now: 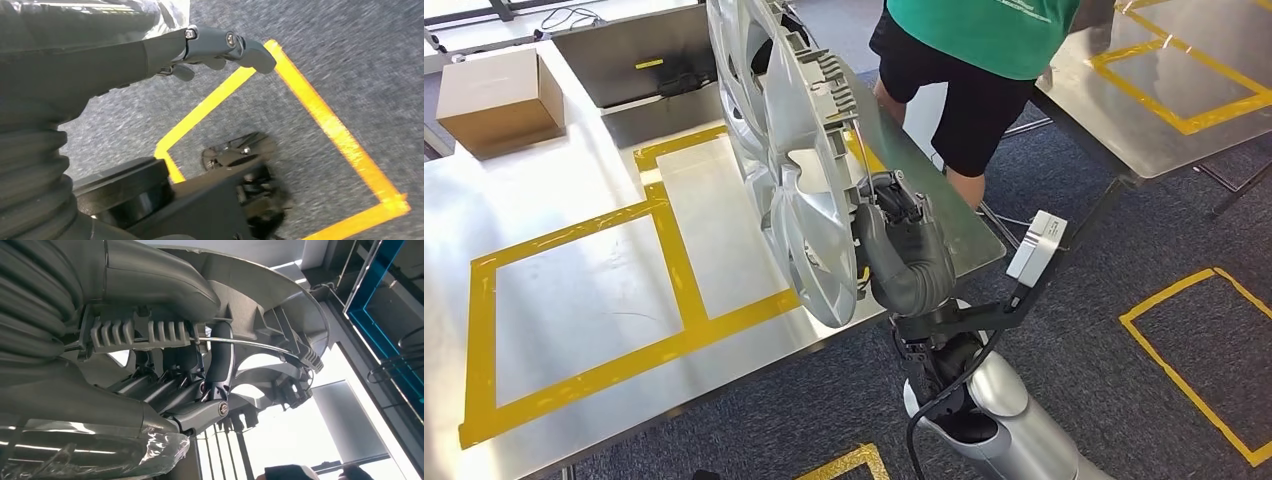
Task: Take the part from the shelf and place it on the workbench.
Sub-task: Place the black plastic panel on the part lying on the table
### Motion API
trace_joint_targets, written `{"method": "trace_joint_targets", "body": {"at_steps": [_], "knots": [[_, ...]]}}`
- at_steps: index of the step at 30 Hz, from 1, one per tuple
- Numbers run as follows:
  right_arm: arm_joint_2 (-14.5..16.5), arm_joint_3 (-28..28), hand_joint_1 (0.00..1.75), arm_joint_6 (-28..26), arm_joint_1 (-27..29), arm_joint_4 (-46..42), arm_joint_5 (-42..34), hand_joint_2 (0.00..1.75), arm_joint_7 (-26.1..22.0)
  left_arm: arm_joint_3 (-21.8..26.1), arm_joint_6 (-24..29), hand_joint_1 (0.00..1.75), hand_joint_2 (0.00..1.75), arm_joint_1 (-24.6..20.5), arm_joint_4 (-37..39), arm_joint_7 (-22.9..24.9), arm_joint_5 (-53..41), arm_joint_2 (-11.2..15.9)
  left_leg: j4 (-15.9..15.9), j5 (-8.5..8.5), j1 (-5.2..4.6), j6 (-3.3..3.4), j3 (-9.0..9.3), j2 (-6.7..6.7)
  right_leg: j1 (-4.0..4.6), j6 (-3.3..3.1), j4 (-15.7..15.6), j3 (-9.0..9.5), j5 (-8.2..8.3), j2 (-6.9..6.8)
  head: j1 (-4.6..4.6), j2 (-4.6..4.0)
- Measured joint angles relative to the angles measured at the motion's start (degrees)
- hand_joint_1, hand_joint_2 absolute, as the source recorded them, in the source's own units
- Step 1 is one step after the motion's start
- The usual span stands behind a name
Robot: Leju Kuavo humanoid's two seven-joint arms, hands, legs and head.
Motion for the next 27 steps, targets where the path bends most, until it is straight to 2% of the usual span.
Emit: {"method": "trace_joint_targets", "body": {"at_steps": [1,2,5,7,10,15,21,27], "knots": [[0.0,0.0,1.75,0.0,-0.1,0.0,0.0,1.75,0.0,0.0,0.0,0.0,1.75,0.0,0.0,0.0,0.0,0.0,-2.4,0.71,-0.08,0.23,1.04,0.0,0.02,0.32,0.2,0.2,-0.34,0.02,-0.09,0.0],[0.0,0.0,1.75,0.0,-0.1,0.0,0.0,1.75,0.0,0.0,0.0,0.0,1.75,0.0,0.0,0.0,0.0,0.0,-3.5,0.35,-0.2,0.6,1.6,-0.02,0.08,0.59,0.3,0.14,-0.52,0.03,-0.16,0.01],[0.0,0.0,1.75,0.0,-0.2,0.1,0.0,1.75,0.1,0.0,0.0,0.0,1.75,0.0,0.0,-0.1,0.0,0.0,-4.8,-0.65,-0.22,1.81,2.09,-0.14,0.11,1.34,0.5,-0.17,-0.74,-0.02,-0.1,0.01],[0.0,0.0,1.75,0.0,-0.3,0.1,0.0,1.75,0.1,0.0,0.1,0.0,1.75,-0.1,0.0,-0.3,0.0,0.0,-4.9,-0.72,-0.07,2.06,2.21,-0.26,0.16,1.36,0.6,-0.17,-0.45,-0.01,0.08,0.0],[0.0,0.1,1.75,-0.3,-0.3,0.1,0.3,1.75,0.4,0.0,0.2,0.0,1.75,-0.1,0.0,-0.5,0.0,-0.1,-4.9,-0.81,-0.11,2.04,2.23,-0.35,0.25,0.97,0.7,-0.18,0.12,0.02,0.34,0.0],[0.0,0.2,1.75,-1.0,-0.5,0.3,2.0,1.75,1.6,0.0,0.5,0.0,1.75,-0.1,0.0,-0.5,-0.1,-0.1,-4.9,-0.99,-0.38,2.38,2.22,-0.36,0.1,1.05,0.5,-0.13,0.16,-0.05,0.48,0.0],[-0.1,1.2,1.75,-3.9,-3.1,1.0,9.7,1.75,6.0,0.0,0.5,0.0,1.75,-0.3,0.0,-0.3,-0.3,0.0,-4.9,-0.93,-0.7,2.59,2.12,-0.18,-0.17,2.08,-0.5,0.26,-0.47,-0.06,0.44,0.0],[-0.3,3.4,1.75,-6.1,-8.3,3.3,17.6,1.75,12.4,0.0,-0.1,0.0,1.75,-0.9,0.0,-0.2,-0.6,-0.1,-4.9,-0.77,-0.62,2.47,2.23,-0.16,-0.11,2.06,-0.3,0.24,-0.47,-0.08,0.44,0.0]]}}
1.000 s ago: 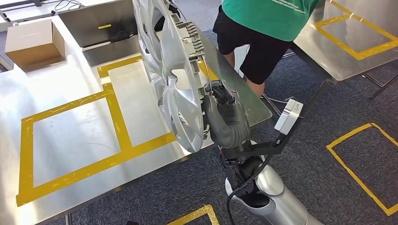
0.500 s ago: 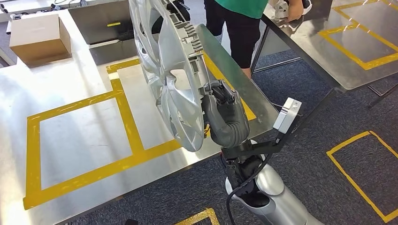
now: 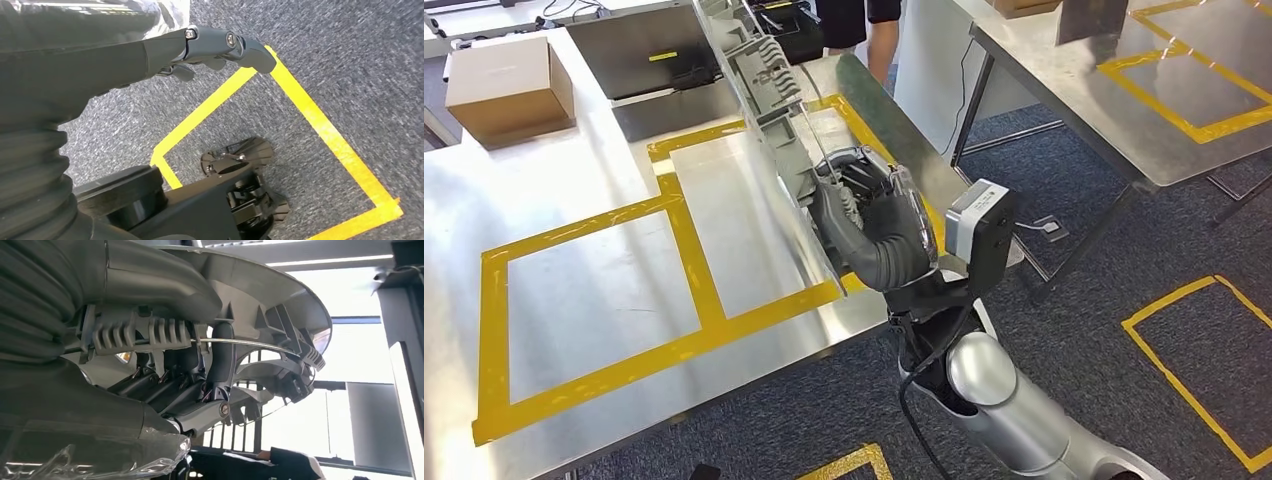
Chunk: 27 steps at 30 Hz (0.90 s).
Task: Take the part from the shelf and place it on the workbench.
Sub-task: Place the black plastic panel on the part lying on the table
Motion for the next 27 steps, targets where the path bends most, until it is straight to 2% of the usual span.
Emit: {"method": "trace_joint_targets", "body": {"at_steps": [8,14,17,27], "knots": [[-0.2,3.7,1.75,-0.8,-7.0,5.2,8.9,1.75,8.7,0.0,-1.0,0.0,1.75,-0.3,0.0,0.6,-0.4,-0.4,0.0,0.08,0.1,-0.12,0.01,0.0,0.1,-0.03,0.2,-0.05,0.0,-0.02,0.0,0.0],[-0.1,8.3,1.75,1.5,-13.7,11.7,24.9,1.75,20.6,0.0,-1.9,0.0,1.75,-0.3,0.1,1.7,-0.8,-0.8,0.0,0.1,0.11,-0.15,0.0,-0.02,0.11,-0.05,0.2,-0.05,0.01,-0.07,-0.01,0.0],[0.3,11.0,1.75,3.9,-16.7,15.8,31.5,1.75,24.7,0.0,-2.1,0.0,1.75,-0.3,0.1,1.9,-1.0,-1.1,0.0,0.11,0.11,-0.17,-0.01,-0.04,0.12,-0.06,0.2,-0.05,0.01,-0.11,0.0,0.0],[3.4,16.9,1.75,9.5,-21.8,30.1,40.8,1.75,29.0,0.0,-1.7,0.0,1.75,0.4,0.4,1.4,-0.3,-1.9,0.0,0.12,0.13,-0.18,-0.03,-0.08,0.13,-0.07,0.2,-0.06,0.0,-0.15,-0.01,0.0]]}}
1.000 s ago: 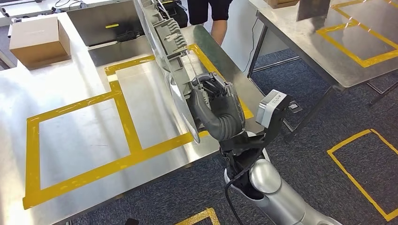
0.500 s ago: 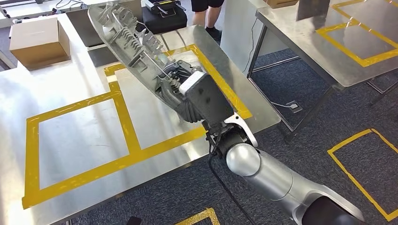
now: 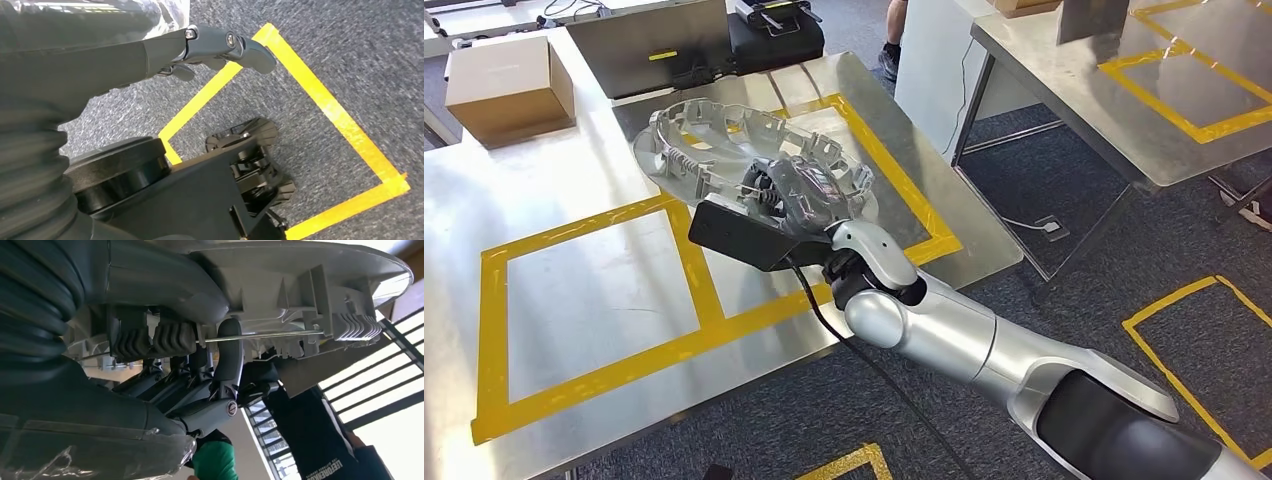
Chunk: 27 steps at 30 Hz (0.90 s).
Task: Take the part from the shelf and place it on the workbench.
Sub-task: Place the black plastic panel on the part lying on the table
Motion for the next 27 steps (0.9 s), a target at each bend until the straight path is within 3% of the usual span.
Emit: {"method": "trace_joint_targets", "body": {"at_steps": [14,18,21,25,27], "knots": [[2.5,4.4,1.75,0.8,-0.9,15.0,12.3,1.75,6.2,0.0,2.5,0.0,1.75,1.8,0.6,-1.9,-0.3,-0.4,0.0,0.0,0.01,0.0,0.0,-0.02,0.0,-0.01,0.0,-0.02,0.0,-0.01,0.01,0.0],[2.6,4.7,0.0,1.5,-0.7,17.3,13.5,0.0,7.0,0.0,2.4,0.0,1.75,2.2,0.7,-2.1,-0.5,-0.5,0.0,0.0,0.0,0.0,0.02,0.0,0.0,-0.01,0.0,-0.03,0.0,0.02,0.01,0.0],[2.6,4.7,0.0,1.9,-0.6,18.2,14.4,0.0,7.0,0.0,2.6,0.0,1.75,2.3,0.7,-2.6,-0.8,-0.7,0.0,0.0,0.01,0.0,0.04,0.0,0.0,-0.01,0.0,-0.03,0.0,0.02,0.01,0.0],[2.6,4.7,0.0,2.3,-0.3,18.9,15.0,0.0,7.1,-0.1,3.0,0.0,0.0,2.3,0.9,-3.2,-0.9,-0.9,0.0,0.0,0.01,-0.01,0.06,0.0,0.0,-0.01,0.0,-0.02,0.0,0.02,0.01,0.0],[2.6,4.7,0.0,2.4,-0.1,19.1,15.1,0.0,7.1,-0.1,2.8,0.0,0.0,2.3,0.9,-3.3,-0.8,-1.0,0.0,0.01,0.01,-0.01,0.07,0.01,0.0,-0.01,0.0,-0.02,0.0,0.03,0.01,0.0]]}}
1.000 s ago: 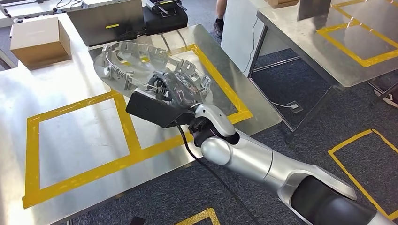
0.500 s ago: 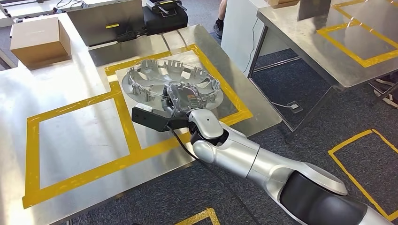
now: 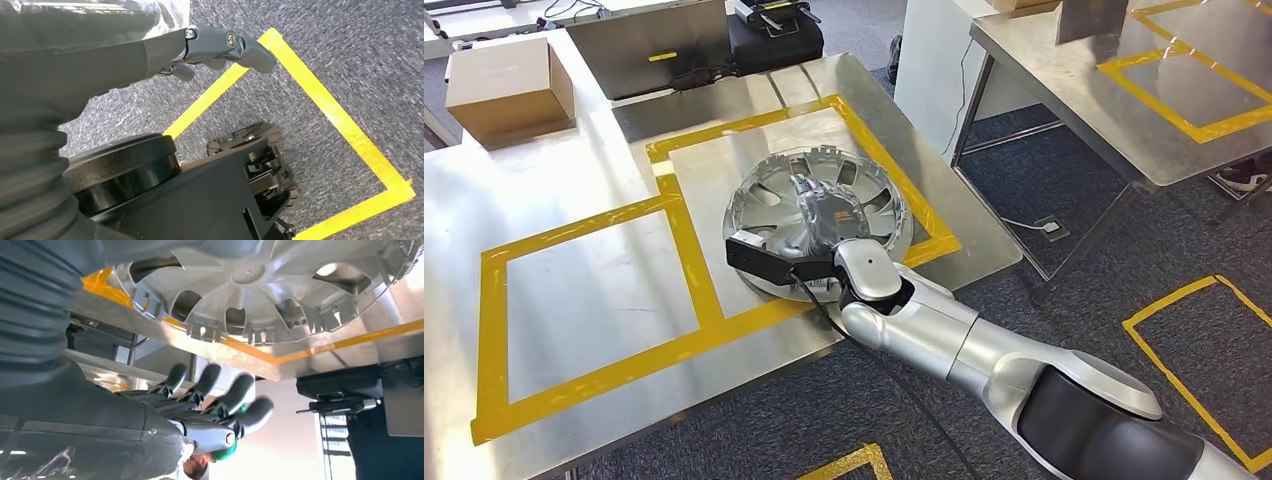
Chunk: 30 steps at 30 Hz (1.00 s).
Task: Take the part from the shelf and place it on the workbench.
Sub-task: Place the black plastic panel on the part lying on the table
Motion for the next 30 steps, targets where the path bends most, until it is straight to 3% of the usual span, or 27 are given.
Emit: {"method": "trace_joint_targets", "body": {"at_steps": [9,14,20,26,30], "knots": [[-0.3,-0.6,0.0,-2.1,1.4,0.3,0.3,0.0,-0.6,-0.2,0.0,0.0,0.0,0.0,0.3,-0.1,0.1,0.0,0.0,0.01,0.0,-0.02,0.02,0.01,0.0,-0.01,0.0,0.01,0.0,0.01,-0.01,0.0],[-0.7,-2.1,0.0,-8.4,3.2,-1.7,-2.9,0.0,-4.1,-0.3,0.7,0.0,0.0,0.1,0.4,-0.8,0.1,0.0,0.0,0.01,0.0,-0.02,0.04,0.03,0.0,-0.01,0.0,0.01,0.01,0.04,-0.01,0.0],[-2.2,-6.7,0.0,-15.5,6.5,-10.9,-12.0,0.0,-9.7,-0.3,2.5,0.0,0.0,0.7,0.5,-2.8,1.4,0.0,0.0,0.01,0.0,-0.02,0.07,0.05,0.0,-0.01,0.0,0.02,0.01,0.06,0.0,0.0],[-4.4,-11.9,0.0,-21.9,12.0,-27.7,-32.6,0.0,-25.7,0.3,4.1,0.0,0.0,1.2,0.7,-6.6,5.5,0.0,0.0,0.01,0.0,-0.02,0.1,0.06,0.0,-0.01,0.0,0.04,0.01,0.05,-0.01,0.0],[-6.3,-14.8,0.0,-22.6,15.0,-39.9,-38.8,0.0,-31.7,0.8,4.2,0.0,0.0,1.4,0.8,-8.5,7.0,0.1,0.0,0.01,-0.01,-0.02,0.11,0.1,-0.01,-0.01,0.0,0.03,0.01,0.09,0.0,0.0]]}}
